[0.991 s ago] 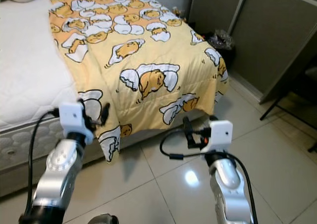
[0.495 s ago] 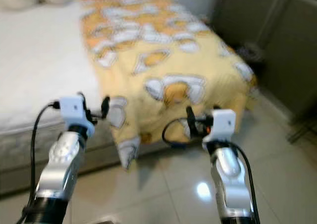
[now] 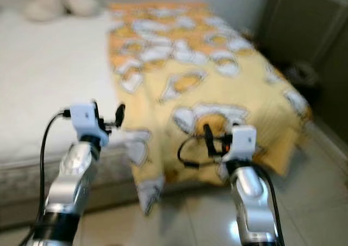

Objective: Clean up the room

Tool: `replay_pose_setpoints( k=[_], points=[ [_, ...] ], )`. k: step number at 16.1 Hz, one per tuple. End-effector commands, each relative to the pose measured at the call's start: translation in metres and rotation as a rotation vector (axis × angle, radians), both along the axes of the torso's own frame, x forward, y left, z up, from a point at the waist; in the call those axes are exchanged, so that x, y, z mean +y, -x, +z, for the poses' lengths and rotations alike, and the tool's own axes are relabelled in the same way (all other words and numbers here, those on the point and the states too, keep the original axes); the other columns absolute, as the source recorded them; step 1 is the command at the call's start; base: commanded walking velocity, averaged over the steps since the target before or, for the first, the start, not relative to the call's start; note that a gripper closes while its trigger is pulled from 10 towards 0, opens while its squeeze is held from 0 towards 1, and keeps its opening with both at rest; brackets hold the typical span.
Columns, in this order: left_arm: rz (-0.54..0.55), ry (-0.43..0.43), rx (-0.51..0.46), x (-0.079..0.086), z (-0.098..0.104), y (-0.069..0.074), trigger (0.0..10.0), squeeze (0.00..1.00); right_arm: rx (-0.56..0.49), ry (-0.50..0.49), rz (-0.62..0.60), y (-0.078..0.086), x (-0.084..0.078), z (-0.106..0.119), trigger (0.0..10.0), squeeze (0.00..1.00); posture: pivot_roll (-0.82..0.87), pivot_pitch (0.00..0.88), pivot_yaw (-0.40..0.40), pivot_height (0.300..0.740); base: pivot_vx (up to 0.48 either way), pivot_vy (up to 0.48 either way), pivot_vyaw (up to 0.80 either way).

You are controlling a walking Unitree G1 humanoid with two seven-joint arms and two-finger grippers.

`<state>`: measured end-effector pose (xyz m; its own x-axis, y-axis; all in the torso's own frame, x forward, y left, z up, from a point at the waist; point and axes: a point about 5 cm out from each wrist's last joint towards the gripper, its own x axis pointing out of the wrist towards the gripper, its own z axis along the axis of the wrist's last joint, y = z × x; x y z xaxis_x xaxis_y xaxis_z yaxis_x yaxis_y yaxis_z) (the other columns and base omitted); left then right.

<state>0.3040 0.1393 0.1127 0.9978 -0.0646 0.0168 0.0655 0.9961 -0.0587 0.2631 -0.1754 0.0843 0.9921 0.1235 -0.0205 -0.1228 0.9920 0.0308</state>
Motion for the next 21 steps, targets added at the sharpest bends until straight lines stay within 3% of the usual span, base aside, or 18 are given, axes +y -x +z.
replay_pose_setpoints(
  k=[1, 11, 16, 18, 21],
  points=[
    [-0.022, -0.064, 0.032, 0.0, -0.005, 0.0, 10.0, 0.0, 0.021, -0.001, 0.01, 0.0, 0.006, -0.003, 10.0, 0.0, -0.04, 0.0, -0.002, 0.74, 0.39, 0.0, 0.0],
    [-0.009, -0.045, 0.053, -0.001, -0.009, -0.005, 10.0, 0.0, 0.011, 0.029, 0.003, 0.0, 0.005, -0.001, 10.0, 0.0, -0.06, 0.0, -0.008, 0.74, 0.082, -0.29, 0.57],
    [-0.004, -0.057, 0.054, 0.004, -0.008, -0.009, 10.0, 0.0, 0.013, 0.032, -0.012, 0.004, 0.003, -0.001, 10.0, 0.0, -0.07, 0.0, -0.004, 0.74, 0.0, 0.0, 0.0],
    [-0.048, -0.076, 0.016, 0.004, -0.004, -0.012, 10.0, 0.0, 0.008, 0.04, -0.008, 0.007, 0.004, -0.001, 10.0, 0.0, -0.07, 0.0, -0.004, 0.74, 0.0, 0.0, 0.0],
    [-0.089, -0.077, -0.008, 0.004, 0.002, -0.016, 10.0, 0.0, -0.002, 0.047, 0.004, 0.01, 0.007, -0.001, 10.0, 0.0, -0.07, 0.0, 0.002, 0.74, 0.445, 0.0, 0.0]
  ],
)
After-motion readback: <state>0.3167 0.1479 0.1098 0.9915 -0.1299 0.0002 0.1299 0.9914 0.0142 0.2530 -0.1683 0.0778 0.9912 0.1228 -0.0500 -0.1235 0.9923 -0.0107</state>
